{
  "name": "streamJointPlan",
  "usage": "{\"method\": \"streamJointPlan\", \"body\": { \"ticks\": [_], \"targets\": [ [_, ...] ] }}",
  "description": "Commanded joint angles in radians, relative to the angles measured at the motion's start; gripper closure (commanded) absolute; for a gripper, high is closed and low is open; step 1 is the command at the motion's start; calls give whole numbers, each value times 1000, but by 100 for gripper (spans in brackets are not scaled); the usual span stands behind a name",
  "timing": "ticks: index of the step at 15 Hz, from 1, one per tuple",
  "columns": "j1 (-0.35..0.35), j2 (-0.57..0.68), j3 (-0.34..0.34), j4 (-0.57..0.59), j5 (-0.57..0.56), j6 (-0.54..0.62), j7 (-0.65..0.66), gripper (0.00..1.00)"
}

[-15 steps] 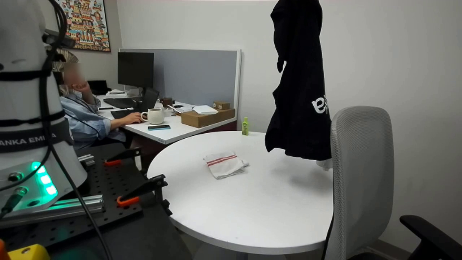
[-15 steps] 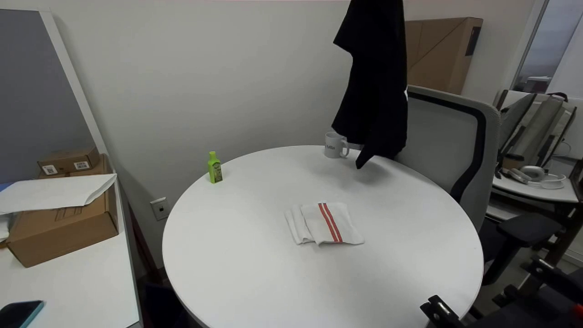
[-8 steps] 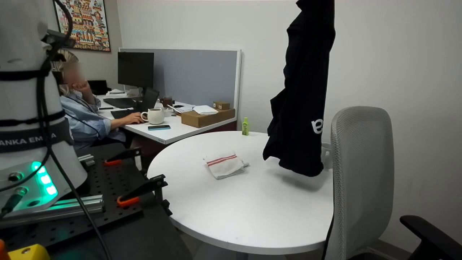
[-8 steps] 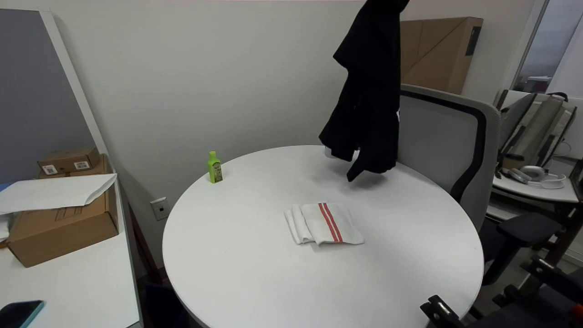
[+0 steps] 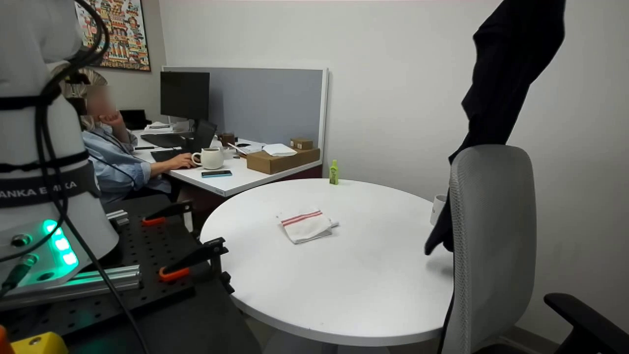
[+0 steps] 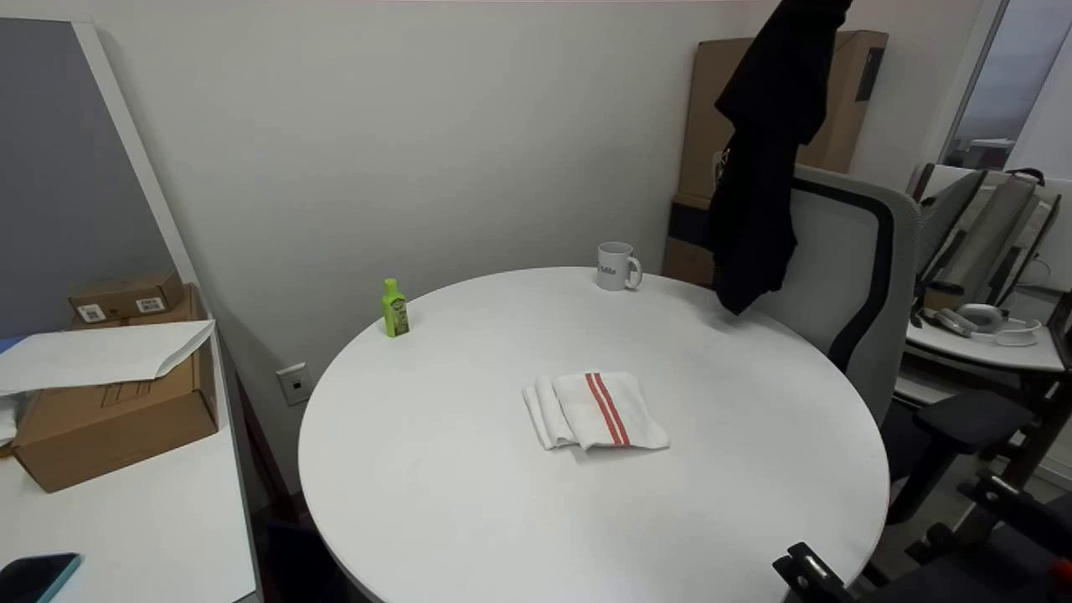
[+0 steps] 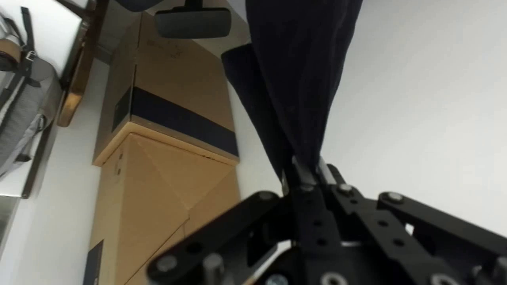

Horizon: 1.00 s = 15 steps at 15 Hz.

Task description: Place the black shirt on the backrest of the grey chair

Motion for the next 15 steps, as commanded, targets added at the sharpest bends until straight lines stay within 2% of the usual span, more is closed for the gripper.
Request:
{"method": "streamJointPlan", "body": {
  "ticks": [1,2,3,5,10,13,15],
  "targets": [
    [-99,96,-17,209,45,-90,-10,99],
    [-123,110,-19,237,48,-101,-4,99],
    [-152,130,-22,263,56,-115,6,72],
    [-195,165,-24,311,63,-138,25,66],
    [-272,223,-3,394,64,-154,36,29],
    [-274,219,18,417,75,-160,6,6],
    [-252,186,52,396,76,-160,-28,0]
  ]
}}
